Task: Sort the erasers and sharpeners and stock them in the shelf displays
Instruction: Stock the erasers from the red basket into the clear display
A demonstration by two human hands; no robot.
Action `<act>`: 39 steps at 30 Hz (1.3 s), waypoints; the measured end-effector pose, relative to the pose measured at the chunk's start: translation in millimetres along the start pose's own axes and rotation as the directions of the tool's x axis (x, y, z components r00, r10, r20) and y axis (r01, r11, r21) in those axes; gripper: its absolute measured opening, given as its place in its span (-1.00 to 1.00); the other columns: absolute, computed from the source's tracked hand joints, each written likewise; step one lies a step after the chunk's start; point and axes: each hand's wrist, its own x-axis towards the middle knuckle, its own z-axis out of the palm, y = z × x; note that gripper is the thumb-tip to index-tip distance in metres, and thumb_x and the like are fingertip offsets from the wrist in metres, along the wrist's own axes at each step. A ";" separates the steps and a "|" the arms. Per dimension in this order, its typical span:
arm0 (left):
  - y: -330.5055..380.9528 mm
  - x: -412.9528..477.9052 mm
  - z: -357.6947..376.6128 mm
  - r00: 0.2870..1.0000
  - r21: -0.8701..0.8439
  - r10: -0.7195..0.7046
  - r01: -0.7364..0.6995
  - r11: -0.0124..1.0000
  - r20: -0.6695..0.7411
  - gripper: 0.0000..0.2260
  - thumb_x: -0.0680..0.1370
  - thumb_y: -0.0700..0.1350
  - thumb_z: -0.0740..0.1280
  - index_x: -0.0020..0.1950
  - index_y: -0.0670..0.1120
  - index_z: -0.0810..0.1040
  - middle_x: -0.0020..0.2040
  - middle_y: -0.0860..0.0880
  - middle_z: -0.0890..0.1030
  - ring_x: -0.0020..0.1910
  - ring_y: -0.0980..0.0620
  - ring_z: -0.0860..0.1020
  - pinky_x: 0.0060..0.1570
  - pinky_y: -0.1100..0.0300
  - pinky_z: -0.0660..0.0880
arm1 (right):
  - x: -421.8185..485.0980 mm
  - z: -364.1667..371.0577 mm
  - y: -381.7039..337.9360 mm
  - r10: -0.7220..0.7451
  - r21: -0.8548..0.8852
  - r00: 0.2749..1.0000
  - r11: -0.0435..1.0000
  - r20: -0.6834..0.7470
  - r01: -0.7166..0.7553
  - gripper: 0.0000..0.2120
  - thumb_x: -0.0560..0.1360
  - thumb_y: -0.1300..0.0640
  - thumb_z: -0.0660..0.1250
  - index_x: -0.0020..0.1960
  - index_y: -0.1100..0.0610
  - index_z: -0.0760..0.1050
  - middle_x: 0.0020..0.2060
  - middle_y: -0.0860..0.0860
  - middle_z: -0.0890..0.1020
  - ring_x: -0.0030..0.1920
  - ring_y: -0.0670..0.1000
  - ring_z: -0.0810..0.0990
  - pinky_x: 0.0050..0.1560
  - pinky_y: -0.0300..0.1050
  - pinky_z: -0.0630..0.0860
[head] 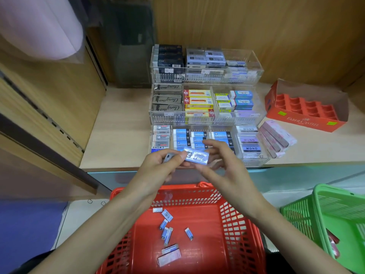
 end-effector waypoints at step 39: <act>50.7 122.2 -15.4 0.881 0.514 0.456 -0.336 0.789 -0.123 -0.64 0.36 -0.29 0.51 -0.08 0.14 0.54 -0.04 0.07 0.49 -0.02 0.08 0.55 -0.08 0.32 0.47 | 286.8 -58.9 -8.0 -0.318 -0.603 0.939 0.777 -0.133 0.178 -0.85 0.50 0.14 0.33 0.02 0.09 0.63 -0.03 0.09 0.66 0.06 0.18 0.48 0.00 0.01 0.43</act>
